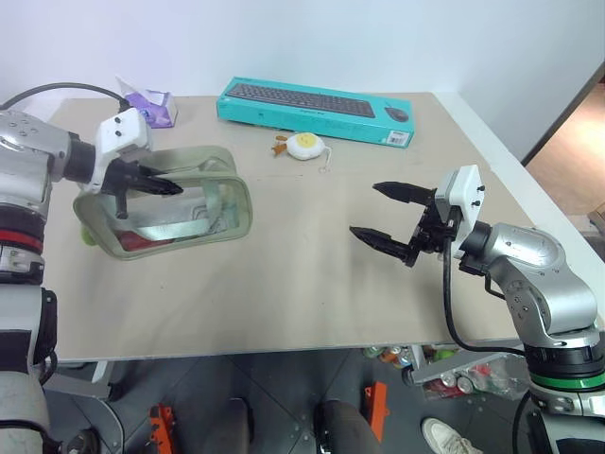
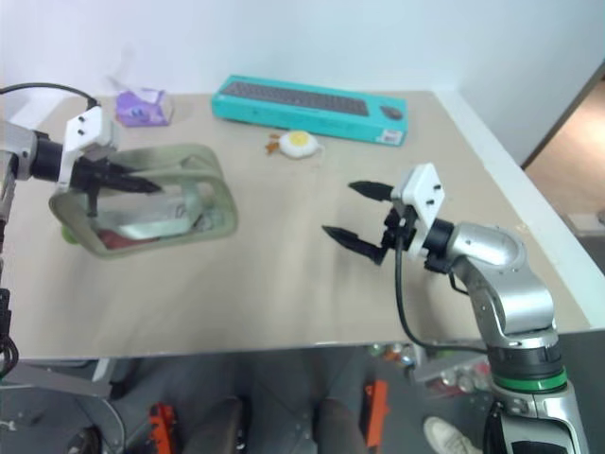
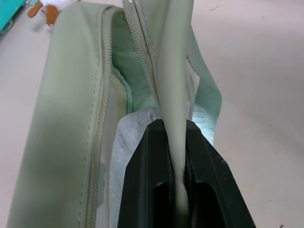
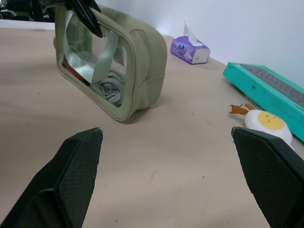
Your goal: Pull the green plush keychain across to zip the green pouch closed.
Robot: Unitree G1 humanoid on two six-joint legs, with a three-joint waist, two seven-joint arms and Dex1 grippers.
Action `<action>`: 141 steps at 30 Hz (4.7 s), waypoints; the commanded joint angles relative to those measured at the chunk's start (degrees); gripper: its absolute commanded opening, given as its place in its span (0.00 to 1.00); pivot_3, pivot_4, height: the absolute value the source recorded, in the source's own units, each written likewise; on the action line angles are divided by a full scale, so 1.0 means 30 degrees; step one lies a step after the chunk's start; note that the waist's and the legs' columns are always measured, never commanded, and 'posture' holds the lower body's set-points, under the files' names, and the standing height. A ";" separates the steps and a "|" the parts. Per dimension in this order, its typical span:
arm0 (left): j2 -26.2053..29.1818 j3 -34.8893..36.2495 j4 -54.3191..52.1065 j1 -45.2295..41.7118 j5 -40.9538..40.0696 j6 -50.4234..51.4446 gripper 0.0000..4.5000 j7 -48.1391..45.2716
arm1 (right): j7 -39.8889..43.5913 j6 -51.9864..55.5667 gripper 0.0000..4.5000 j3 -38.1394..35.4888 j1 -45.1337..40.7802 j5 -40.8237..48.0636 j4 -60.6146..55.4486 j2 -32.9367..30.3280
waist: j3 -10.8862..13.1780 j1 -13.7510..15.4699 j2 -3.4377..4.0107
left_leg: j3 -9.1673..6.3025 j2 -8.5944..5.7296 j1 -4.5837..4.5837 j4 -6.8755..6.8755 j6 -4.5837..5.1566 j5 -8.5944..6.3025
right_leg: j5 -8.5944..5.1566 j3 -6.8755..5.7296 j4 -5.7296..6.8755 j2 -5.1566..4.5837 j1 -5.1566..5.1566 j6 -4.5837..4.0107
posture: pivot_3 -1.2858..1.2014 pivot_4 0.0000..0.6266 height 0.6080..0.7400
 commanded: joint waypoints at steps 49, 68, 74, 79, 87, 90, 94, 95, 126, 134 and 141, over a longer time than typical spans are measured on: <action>-0.9107 -0.4162 -1.0110 -0.3121 0.0492 1.1175 0.01 0.2693 | -0.1291 0.0082 1.00 -0.2160 0.0548 0.0124 -0.0595 -0.0890 | 0.0018 -0.0101 0.0027 | 0.0140 -0.0018 -0.0005 0.0114 0.0111 -0.0065 | 0.0033 0.0415 0.0010 0.0144 -0.0002 0.0100 | 0.52 0.24 1.00; -0.6300 -0.0514 -0.8963 -0.4291 -0.4172 1.4202 0.99 0.0760 | -0.1208 -0.0224 1.00 -0.2224 0.1261 0.0077 -0.0698 -0.0887 | 0.0019 -0.0142 0.0031 | 0.0141 -0.0003 0.0003 0.0110 0.0112 -0.0066 | 0.0032 0.0420 0.0011 0.0163 -0.0005 0.0096 | 0.52 0.24 1.00; -0.3962 0.2895 -1.0236 -0.0375 -0.5826 1.2761 0.99 0.1789 | -0.1158 -0.0173 1.00 -0.2602 0.1762 0.0247 -0.0974 -0.1119 | 0.0008 -0.0241 0.0056 | 0.0157 0.0009 0.0036 0.0104 0.0115 -0.0068 | 0.0026 0.0434 0.0037 0.0163 0.0009 0.0084 | 0.52 0.24 1.00; -0.5281 0.8471 -1.3070 0.5739 -0.6048 0.9466 0.99 0.8663 | -0.0954 -0.0105 1.00 -0.2923 0.1907 0.0372 -0.0906 -0.1333 | 0.0009 -0.0231 0.0048 | 0.0185 0.0018 0.0094 0.0118 0.0111 -0.0066 | 0.0039 0.0463 0.0059 0.0153 0.0048 0.0081 | 0.52 0.24 1.00; -0.7636 1.0429 -2.1185 1.4966 -0.7103 0.8211 0.99 1.3500 | -0.0314 0.0373 1.00 -0.2795 0.1621 0.0774 -0.0612 -0.1791 | -0.0005 -0.0006 0.0017 | 0.0270 0.0015 0.0131 0.0117 0.0066 -0.0076 | 0.0070 0.0536 0.0046 0.0125 0.0070 0.0083 | 0.52 0.24 1.00; -0.8108 0.9918 -2.2465 1.7517 -0.7003 0.7847 0.99 1.4341 | -0.0319 0.0507 1.00 -0.2457 0.1269 0.0690 -0.0287 -0.1635 | -0.0007 0.0005 0.0003 | 0.0258 0.0027 0.0126 0.0130 0.0066 -0.0073 | 0.0082 0.0529 0.0045 0.0149 0.0068 0.0090 | 0.52 0.24 1.00; -0.8398 0.9113 -2.2999 1.9232 -0.6636 0.6825 0.99 1.4940 | -0.0146 0.0680 1.00 -0.2248 0.0994 0.0660 0.0223 -0.1636 | -0.0011 0.0036 -0.0003 | 0.0264 0.0027 0.0156 0.0138 0.0053 -0.0035 | 0.0081 0.0531 0.0043 0.0150 0.0087 0.0000 | 0.52 0.24 1.00; -0.8411 0.8876 -2.3002 1.9453 -0.6495 0.6541 0.99 1.5065 | -0.0067 0.0695 1.00 -0.2199 0.0971 0.0645 0.0356 -0.1647 | -0.0011 0.0034 -0.0004 | 0.0270 0.0027 0.0156 0.0144 0.0051 -0.0028 | 0.0092 0.0533 0.0043 0.0148 0.0085 -0.0007 | 0.52 0.24 1.00; -0.6402 0.5204 -1.4599 1.4241 -0.8430 0.6903 1.00 1.1486 | 0.0342 0.0682 0.01 -0.1858 0.0823 0.0363 0.0326 -0.1716 | -0.0012 -0.0014 -0.0006 | 0.0300 0.0055 0.0125 0.0109 0.0045 -0.0030 | 0.0098 0.0566 0.0001 0.0203 0.0040 -0.0011 | 0.52 0.24 1.00; -0.6388 0.5933 -1.2496 1.2652 -0.8879 0.6447 1.00 1.0865 | 0.0219 0.0928 0.01 -0.2415 0.1577 0.0434 -0.0367 -0.2205 | -0.0012 -0.0011 -0.0006 | 0.0302 0.0061 0.0118 0.0110 0.0044 -0.0030 | 0.0100 0.0564 -0.0004 0.0199 0.0037 -0.0009 | 0.52 0.24 1.00; -0.4964 0.6935 -1.3739 1.3762 -0.9428 0.7303 1.00 1.0747 | 0.0025 0.1094 0.01 -0.3016 0.2499 0.0585 -0.0930 -0.2486 | -0.0010 -0.0005 -0.0006 | 0.0309 0.0075 0.0116 0.0078 0.0040 -0.0042 | 0.0113 0.0566 -0.0010 0.0205 0.0019 0.0051 | 0.52 0.24 1.00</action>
